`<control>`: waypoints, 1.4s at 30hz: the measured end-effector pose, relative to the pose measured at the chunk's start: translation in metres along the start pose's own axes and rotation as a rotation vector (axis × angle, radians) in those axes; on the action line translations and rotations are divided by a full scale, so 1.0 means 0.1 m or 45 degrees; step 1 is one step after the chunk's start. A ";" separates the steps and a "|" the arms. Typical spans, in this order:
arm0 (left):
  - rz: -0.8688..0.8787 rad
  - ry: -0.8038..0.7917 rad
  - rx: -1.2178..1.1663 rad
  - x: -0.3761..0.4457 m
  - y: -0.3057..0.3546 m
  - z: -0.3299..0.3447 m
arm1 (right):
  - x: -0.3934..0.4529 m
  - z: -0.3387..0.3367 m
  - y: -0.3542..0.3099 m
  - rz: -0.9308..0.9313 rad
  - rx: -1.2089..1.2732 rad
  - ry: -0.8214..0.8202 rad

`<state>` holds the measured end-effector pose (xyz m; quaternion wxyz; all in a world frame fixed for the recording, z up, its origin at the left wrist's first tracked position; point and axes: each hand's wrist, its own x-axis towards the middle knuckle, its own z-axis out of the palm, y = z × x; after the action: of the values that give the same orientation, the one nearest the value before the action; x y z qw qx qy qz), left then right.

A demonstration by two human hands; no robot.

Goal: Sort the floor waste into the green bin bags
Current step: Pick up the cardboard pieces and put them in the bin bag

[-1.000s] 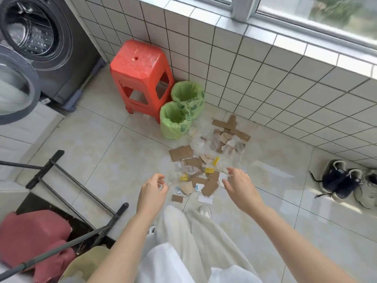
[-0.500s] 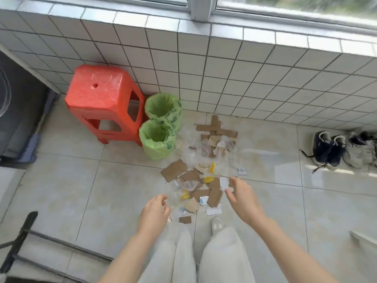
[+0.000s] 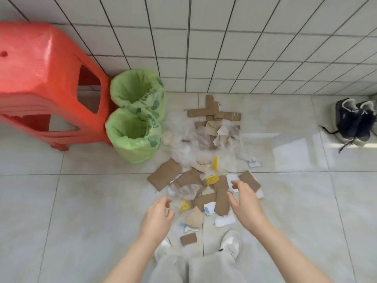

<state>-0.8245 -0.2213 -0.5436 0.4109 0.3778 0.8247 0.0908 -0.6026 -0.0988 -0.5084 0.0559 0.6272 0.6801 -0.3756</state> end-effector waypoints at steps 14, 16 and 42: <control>0.303 0.055 0.235 2.31 -1.16 1.89 | 1.94 2.22 1.49 -0.287 -0.293 -0.064; 0.406 0.095 0.265 2.46 -1.22 2.03 | 2.10 2.40 1.59 -0.352 -0.277 -0.039; 0.536 0.321 0.273 1.94 -1.41 2.57 | 1.61 2.81 2.25 -0.547 -0.444 0.187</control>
<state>-0.7835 -0.2256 -0.8930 0.2346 0.5679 0.7777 0.1327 -0.5452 -0.1469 -0.8959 0.0329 0.4752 0.8539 -0.2098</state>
